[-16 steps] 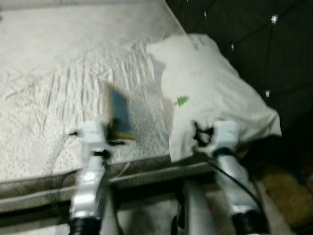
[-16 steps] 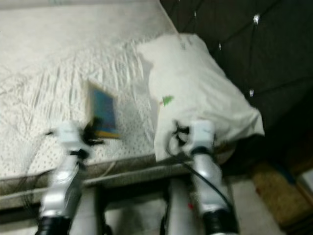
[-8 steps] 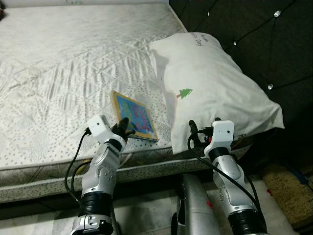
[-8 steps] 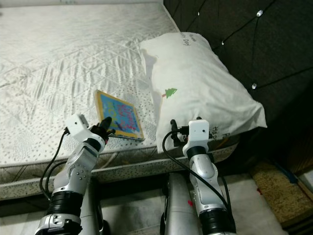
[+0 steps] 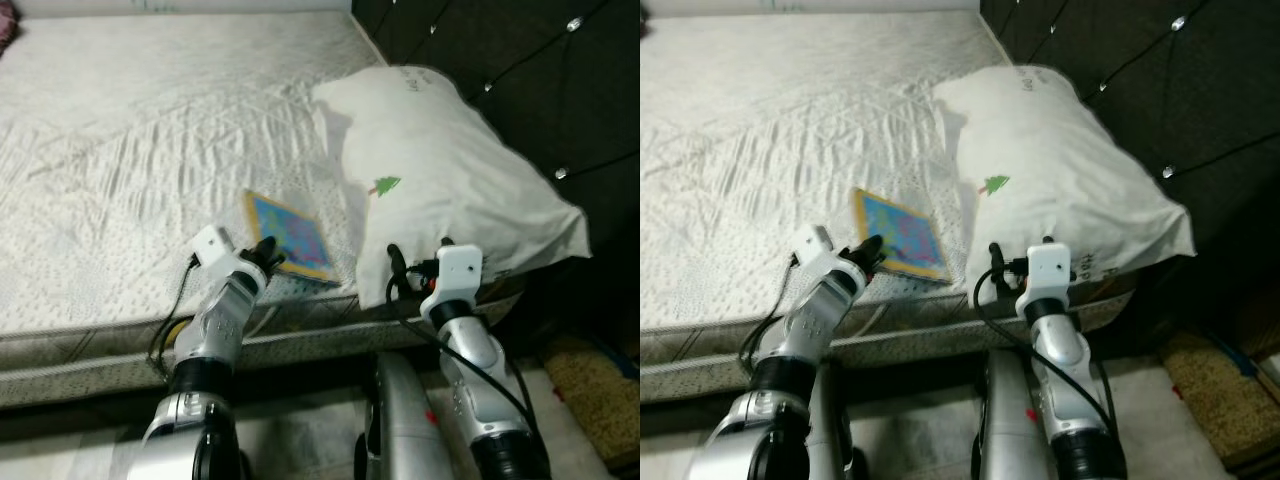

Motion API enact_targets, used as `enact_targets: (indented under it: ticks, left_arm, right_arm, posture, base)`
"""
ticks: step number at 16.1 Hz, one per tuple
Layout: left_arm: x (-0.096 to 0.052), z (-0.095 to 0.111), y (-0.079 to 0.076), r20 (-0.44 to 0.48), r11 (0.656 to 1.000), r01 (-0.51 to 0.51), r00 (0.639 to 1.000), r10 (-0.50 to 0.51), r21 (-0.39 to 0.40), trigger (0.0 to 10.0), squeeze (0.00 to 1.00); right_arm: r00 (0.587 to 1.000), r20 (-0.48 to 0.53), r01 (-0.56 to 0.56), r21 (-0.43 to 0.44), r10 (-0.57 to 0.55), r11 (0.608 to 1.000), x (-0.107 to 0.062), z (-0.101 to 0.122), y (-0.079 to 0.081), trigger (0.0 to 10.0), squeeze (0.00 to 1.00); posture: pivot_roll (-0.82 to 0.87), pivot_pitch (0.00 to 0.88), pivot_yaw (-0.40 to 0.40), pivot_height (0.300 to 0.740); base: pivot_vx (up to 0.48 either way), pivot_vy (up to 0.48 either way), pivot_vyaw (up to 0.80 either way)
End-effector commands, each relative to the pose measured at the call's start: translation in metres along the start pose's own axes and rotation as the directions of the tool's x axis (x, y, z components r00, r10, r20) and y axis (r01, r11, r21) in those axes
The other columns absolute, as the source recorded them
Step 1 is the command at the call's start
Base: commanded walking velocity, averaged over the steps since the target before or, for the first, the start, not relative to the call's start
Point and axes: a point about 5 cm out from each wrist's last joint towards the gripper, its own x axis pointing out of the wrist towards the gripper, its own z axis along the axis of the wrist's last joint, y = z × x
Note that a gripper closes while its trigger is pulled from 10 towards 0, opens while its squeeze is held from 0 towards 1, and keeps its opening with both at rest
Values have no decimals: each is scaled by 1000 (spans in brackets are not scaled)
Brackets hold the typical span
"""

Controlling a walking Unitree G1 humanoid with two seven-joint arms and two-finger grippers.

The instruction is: Clean up the room

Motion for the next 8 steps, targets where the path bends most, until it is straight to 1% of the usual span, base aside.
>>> enact_targets:
  ticks: [1, 2, 3, 4, 5, 6, 7, 8]
  left_arm:
    - [2, -27, -2, -150, 1000, 17, 989, -14, 17, 10000, 0]
    - [4, -28, -4, -158, 999, 25, 987, -21, 20, 10000, 0]
    - [6, -26, -7, -158, 999, 40, 987, -37, 17, 10000, 0]
    - [8, -27, -8, -178, 998, 58, 982, -59, -15, 10000, 0]
    - [9, -25, -6, -175, 999, 48, 984, -45, 13, 10000, 0]
    - [10, -24, -4, -172, 999, 43, 984, -39, 23, 10000, 0]
    - [12, -21, -1, -174, 999, 38, 984, -33, 29, 10000, 0]
    - [12, -21, 2, -179, 998, 40, 983, -32, 40, 10000, 0]
  right_arm:
    - [997, 36, -63, -19, 63, 998, -4, 11, 2, 10000, 0]
    - [995, 45, -89, -31, 90, 996, -7, 15, 3, 10000, 0]
    - [992, 41, -121, -15, 122, 993, -15, 18, 3, 10000, 0]
    - [988, 28, -149, -10, 150, 989, -22, 18, 2, 10000, 0]
    - [986, 17, -164, -4, 164, 986, -25, 17, 3, 10000, 0]
    - [984, 13, -177, -2, 177, 984, -28, 17, 3, 10000, 0]
    - [977, -3, -212, 17, 212, 977, -34, 17, 5, 10000, 0]
    - [963, -6, -270, 13, 270, 963, -39, 19, 9, 10000, 0]
  posture:
    - [-147, 55, -25, 527]
    - [-152, 58, -25, 527]
    - [-162, 64, -25, 527]
    - [-175, 71, -25, 527]
    - [-191, 77, -23, 527]
    - [-193, 81, -21, 527]
    - [-197, 84, -18, 527]
    - [-199, 84, -12, 527]
  base:
    - [0, 0, 0]
    - [0, 0, 0]
    - [0, 0, 0]
    - [0, 0, 0]
    - [0, 0, 0]
    - [0, 0, 0]
    - [0, 0, 0]
    - [0, 0, 0]
